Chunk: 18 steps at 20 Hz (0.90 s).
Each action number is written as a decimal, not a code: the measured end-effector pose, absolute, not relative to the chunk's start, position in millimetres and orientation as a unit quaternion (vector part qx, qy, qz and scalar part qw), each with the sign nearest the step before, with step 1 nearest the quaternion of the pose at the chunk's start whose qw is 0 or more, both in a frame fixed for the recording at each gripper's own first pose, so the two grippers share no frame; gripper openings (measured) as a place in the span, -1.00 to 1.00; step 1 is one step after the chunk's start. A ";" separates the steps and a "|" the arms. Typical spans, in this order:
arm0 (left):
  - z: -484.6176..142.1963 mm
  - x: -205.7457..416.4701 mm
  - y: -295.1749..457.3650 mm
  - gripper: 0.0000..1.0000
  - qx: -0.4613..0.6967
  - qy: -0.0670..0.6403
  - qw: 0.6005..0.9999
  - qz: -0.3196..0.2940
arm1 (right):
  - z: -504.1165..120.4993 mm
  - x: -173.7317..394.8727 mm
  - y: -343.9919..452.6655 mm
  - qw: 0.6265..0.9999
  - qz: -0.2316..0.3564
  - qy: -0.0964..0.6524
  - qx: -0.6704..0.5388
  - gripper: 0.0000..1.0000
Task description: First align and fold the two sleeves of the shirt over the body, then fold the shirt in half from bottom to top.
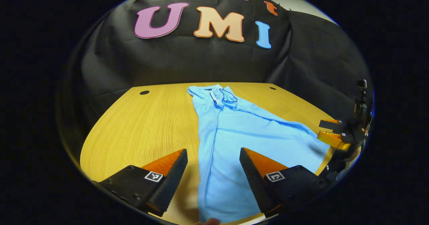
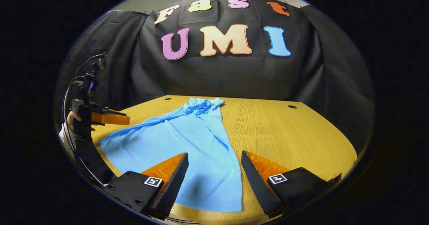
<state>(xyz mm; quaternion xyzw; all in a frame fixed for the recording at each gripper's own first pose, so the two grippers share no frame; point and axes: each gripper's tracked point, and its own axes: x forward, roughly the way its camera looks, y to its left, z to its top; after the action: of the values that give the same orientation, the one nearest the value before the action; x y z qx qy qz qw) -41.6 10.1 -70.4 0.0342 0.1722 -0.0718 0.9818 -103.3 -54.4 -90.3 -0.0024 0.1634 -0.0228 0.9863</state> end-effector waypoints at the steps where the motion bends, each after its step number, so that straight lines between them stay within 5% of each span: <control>1: -78.1 -51.7 10.0 0.90 0.029 0.179 0.981 -0.070 | -93.6 -107.5 -53.1 0.985 -0.024 0.168 -0.003 0.97; 9: -110.7 -120.7 3.6 0.92 0.038 0.197 0.978 -0.053 | -112.0 -146.8 -47.0 0.980 -0.030 0.196 -0.024 0.97; 18: -124.5 -128.7 3.8 0.94 0.054 0.197 0.978 -0.031 | -129.5 -156.4 -48.1 0.977 -0.036 0.211 -0.017 0.97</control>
<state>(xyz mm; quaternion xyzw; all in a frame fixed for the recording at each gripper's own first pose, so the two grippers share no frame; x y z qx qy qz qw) -128.7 3.8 -124.5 0.0544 0.1967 -0.0309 0.9785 -156.4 -48.1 -129.5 -0.0168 0.2105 -0.0361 0.9768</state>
